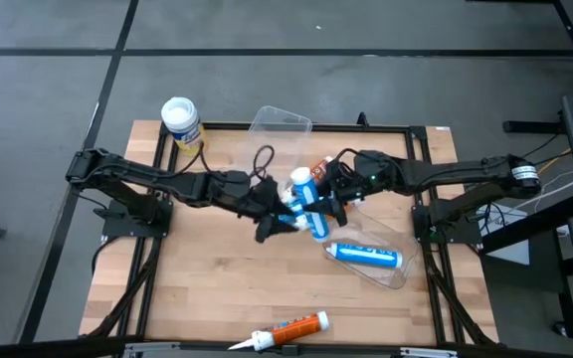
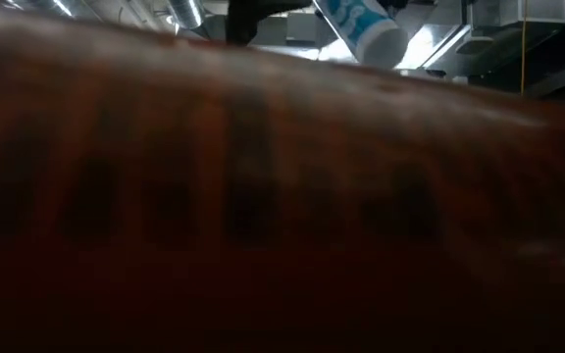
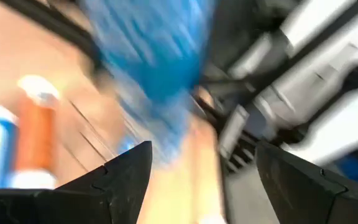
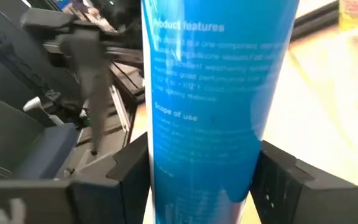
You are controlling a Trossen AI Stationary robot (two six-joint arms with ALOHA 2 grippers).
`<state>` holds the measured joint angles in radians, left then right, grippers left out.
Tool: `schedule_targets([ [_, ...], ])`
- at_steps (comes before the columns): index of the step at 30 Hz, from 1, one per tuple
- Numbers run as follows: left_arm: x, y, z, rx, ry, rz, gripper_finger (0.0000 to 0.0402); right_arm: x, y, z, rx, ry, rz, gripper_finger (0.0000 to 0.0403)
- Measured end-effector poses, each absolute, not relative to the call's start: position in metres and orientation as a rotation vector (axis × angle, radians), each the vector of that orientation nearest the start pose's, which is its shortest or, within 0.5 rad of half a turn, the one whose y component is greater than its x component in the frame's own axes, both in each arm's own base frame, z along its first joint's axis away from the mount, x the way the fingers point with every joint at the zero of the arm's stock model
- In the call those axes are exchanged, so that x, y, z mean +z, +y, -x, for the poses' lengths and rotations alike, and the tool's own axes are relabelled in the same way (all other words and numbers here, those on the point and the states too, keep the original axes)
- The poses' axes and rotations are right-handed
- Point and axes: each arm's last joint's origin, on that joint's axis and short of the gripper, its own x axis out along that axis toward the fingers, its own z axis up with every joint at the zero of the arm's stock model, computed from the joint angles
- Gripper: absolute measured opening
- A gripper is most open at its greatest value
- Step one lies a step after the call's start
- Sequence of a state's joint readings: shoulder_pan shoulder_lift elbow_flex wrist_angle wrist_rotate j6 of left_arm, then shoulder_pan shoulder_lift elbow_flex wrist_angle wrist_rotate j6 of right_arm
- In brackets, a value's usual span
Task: Pick & place silicon tubes, Sealant and Lysol wipes
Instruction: Put the left blue sealant into the transparent bin
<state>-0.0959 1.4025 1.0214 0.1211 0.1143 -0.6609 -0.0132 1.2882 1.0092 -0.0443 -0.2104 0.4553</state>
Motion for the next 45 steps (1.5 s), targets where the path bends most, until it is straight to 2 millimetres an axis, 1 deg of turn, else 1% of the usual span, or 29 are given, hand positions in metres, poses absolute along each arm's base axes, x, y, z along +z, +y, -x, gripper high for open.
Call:
schedule_targets([
  [4, 0.299, -0.045, -0.313, -0.256, 0.455, 0.769, 0.0278, 0.317, 0.002, -0.281, 0.105, 0.416, -0.494, 0.0216],
  [8, 0.292, -0.063, -0.307, -0.337, 0.599, 0.843, 0.0274, 0.32, 0.002, -0.273, 0.102, 0.43, -0.496, 0.0216],
  [12, 0.288, -0.084, -0.3, -0.377, 0.694, 0.868, 0.025, 0.323, 0.002, -0.267, 0.092, 0.438, -0.498, 0.0216],
  [15, 0.286, -0.097, -0.295, -0.409, 0.728, 0.857, 0.0225, 0.325, 0.002, -0.264, 0.092, 0.44, -0.498, 0.0216],
  [18, 0.285, -0.107, -0.291, -0.428, 0.758, 0.864, 0.0192, 0.324, 0.002, -0.263, 0.092, 0.448, -0.505, 0.0216],
  [20, 0.285, -0.113, -0.289, -0.443, 0.766, 0.858, 0.0163, 0.325, 0.003, -0.263, 0.094, 0.448, -0.516, 0.0216],
  [23, 0.285, -0.121, -0.285, -0.47, 0.78, 0.846, 0.0107, 0.324, 0.003, -0.262, 0.096, 0.468, -0.549, 0.0216],
  [27, 0.286, -0.132, -0.28, -0.549, 0.806, 0.812, 0.0021, 0.321, 0.006, -0.26, 0.094, 0.507, -0.587, 0.0216],
  [28, 0.286, -0.136, -0.278, -0.574, 0.823, 0.811, 0.0012, 0.32, 0.007, -0.26, 0.097, 0.514, -0.59, 0.0216],
  [31, 0.284, -0.147, -0.271, -0.62, 0.868, 0.8, 0.0003, 0.319, 0.013, -0.259, 0.108, 0.537, -0.636, 0.0216],
  [35, 0.284, -0.162, -0.263, -0.664, 0.885, 0.777, 0.0002, 0.32, 0.019, -0.259, 0.113, 0.553, -0.706, 0.0216],
  [40, 0.277, -0.177, -0.256, -0.611, 0.905, 0.736, 0.0002, 0.327, 0.029, -0.259, 0.132, 0.549, -0.734, 0.0216],
  [45, 0.261, -0.188, -0.25, -0.539, 0.988, 0.682, 0.0002, 0.326, 0.041, -0.254, 0.138, 0.632, -0.771, 0.0216],
])
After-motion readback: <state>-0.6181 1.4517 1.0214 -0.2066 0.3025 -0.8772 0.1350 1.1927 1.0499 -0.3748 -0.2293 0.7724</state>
